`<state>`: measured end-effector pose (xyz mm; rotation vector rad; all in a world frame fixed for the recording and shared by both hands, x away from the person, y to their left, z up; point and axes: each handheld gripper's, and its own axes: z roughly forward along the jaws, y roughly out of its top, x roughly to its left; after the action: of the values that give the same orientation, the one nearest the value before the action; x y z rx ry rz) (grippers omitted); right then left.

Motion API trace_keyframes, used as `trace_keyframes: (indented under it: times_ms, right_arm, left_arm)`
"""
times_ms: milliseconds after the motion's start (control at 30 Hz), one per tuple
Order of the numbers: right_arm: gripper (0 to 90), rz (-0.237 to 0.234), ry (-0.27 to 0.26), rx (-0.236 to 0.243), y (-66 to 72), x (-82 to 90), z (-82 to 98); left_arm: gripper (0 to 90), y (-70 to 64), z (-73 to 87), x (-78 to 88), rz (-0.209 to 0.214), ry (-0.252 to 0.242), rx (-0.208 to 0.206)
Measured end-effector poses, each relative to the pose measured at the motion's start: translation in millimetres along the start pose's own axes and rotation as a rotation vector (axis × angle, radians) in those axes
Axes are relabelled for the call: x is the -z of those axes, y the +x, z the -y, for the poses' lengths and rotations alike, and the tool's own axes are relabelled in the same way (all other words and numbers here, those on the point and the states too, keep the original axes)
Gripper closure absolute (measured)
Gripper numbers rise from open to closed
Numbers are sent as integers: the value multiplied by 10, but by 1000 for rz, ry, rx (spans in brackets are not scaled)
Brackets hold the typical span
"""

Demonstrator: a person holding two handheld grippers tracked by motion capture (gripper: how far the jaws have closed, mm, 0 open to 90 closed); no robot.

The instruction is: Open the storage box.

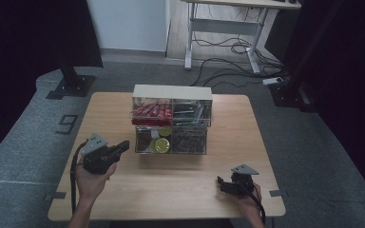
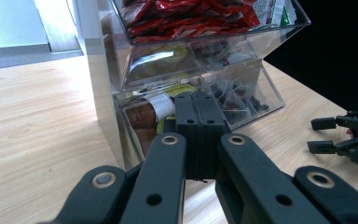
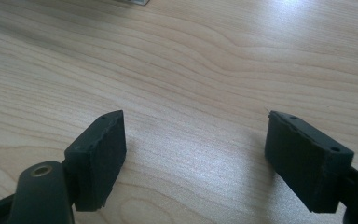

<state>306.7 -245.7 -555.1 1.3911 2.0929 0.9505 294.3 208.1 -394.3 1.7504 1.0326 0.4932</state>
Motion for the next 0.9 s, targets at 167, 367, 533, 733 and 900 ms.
trace_keyframes:
  times_ms: [167, 367, 533, 733, 900]
  right_arm:
    - [209, 0, 0, 0, 0, 0, 0]
    - [209, 0, 0, 0, 0, 0, 0]
    - [209, 0, 0, 0, 0, 0, 0]
    - [210, 0, 0, 0, 0, 0, 0]
    - [210, 0, 0, 0, 0, 0, 0]
  left_arm:
    - [900, 13, -85, -58, 6, 3, -2]
    - [900, -4, -182, -100, 7, 6, -14]
    - [900, -11, -267, -150, 13, 5, -16]
    - [900, -2, -364, -196, 12, -2, -16]
    - [900, -16, -423, -230, 15, 0, -23]
